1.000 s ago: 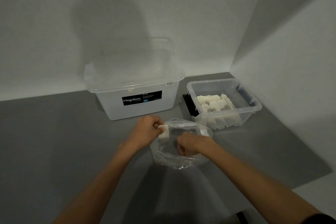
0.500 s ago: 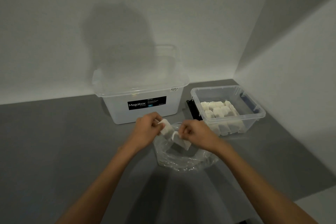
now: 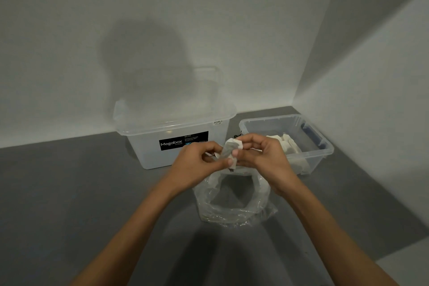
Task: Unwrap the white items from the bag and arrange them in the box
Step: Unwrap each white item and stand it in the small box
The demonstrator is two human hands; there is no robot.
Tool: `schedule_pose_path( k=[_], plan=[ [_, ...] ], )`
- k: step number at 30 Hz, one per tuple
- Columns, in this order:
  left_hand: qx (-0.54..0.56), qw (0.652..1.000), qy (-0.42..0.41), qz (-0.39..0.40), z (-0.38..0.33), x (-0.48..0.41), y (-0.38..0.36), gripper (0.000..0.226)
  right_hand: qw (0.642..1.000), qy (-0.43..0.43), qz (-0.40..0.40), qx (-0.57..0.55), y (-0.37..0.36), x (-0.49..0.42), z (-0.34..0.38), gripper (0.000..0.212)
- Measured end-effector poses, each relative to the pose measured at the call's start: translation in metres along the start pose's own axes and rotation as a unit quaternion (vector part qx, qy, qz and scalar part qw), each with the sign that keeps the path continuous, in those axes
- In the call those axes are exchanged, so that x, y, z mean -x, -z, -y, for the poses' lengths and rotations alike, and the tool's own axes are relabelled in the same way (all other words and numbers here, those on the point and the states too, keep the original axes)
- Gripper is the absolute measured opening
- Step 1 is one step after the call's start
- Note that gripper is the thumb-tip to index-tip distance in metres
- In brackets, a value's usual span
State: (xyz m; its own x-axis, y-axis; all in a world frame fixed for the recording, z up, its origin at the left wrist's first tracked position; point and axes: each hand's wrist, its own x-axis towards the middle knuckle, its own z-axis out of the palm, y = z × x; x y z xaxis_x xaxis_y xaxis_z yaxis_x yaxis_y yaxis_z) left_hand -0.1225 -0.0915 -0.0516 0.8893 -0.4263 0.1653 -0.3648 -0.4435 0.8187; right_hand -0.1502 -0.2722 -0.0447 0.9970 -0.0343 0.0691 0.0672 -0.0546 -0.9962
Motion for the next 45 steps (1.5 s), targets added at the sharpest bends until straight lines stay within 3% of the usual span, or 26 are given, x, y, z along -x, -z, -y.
schedule_pose_path(
  k=[8, 19, 22, 26, 30, 35, 42, 45],
  plan=[
    [-0.050, 0.998, -0.043, -0.022, -0.010, -0.017, 0.007, 0.012, 0.981, 0.109, -0.030, 0.160, 0.016, -0.005, 0.033, 0.006],
    [-0.049, 0.996, -0.071, -0.012, -0.051, -0.055, -0.015, 0.017, 0.946, 0.127, -0.006, 0.299, 0.069, -0.017, 0.067, 0.008],
    [-0.033, 0.997, -0.068, -0.010, -0.058, -0.066, -0.026, 0.024, 0.939, 0.142, -0.032, 0.310, 0.096, -0.026, 0.076, 0.004],
    [-0.083, 0.994, -0.048, -0.060, -0.055, -0.087, -0.039, 0.012, 0.921, 0.154, -0.072, 0.349, 0.138, -0.048, 0.076, 0.003],
    [-0.097, 0.992, -0.014, -0.080, -0.060, -0.102, -0.054, 0.029, 0.906, 0.099, -0.007, 0.412, 0.168, -0.079, 0.050, 0.009],
    [-0.126, 0.986, 0.026, -0.103, -0.061, -0.116, -0.072, 0.012, 0.904, 0.015, 0.105, 0.414, 0.171, -0.113, 0.000, 0.010],
    [-0.138, 0.982, 0.049, -0.122, -0.055, -0.119, -0.086, 0.010, 0.858, -0.056, 0.269, 0.434, 0.130, -0.137, -0.054, 0.019],
    [-0.141, 0.979, 0.064, -0.136, -0.050, -0.115, -0.086, 0.010, 0.850, -0.092, 0.306, 0.419, 0.121, -0.141, -0.070, 0.009]
  ],
)
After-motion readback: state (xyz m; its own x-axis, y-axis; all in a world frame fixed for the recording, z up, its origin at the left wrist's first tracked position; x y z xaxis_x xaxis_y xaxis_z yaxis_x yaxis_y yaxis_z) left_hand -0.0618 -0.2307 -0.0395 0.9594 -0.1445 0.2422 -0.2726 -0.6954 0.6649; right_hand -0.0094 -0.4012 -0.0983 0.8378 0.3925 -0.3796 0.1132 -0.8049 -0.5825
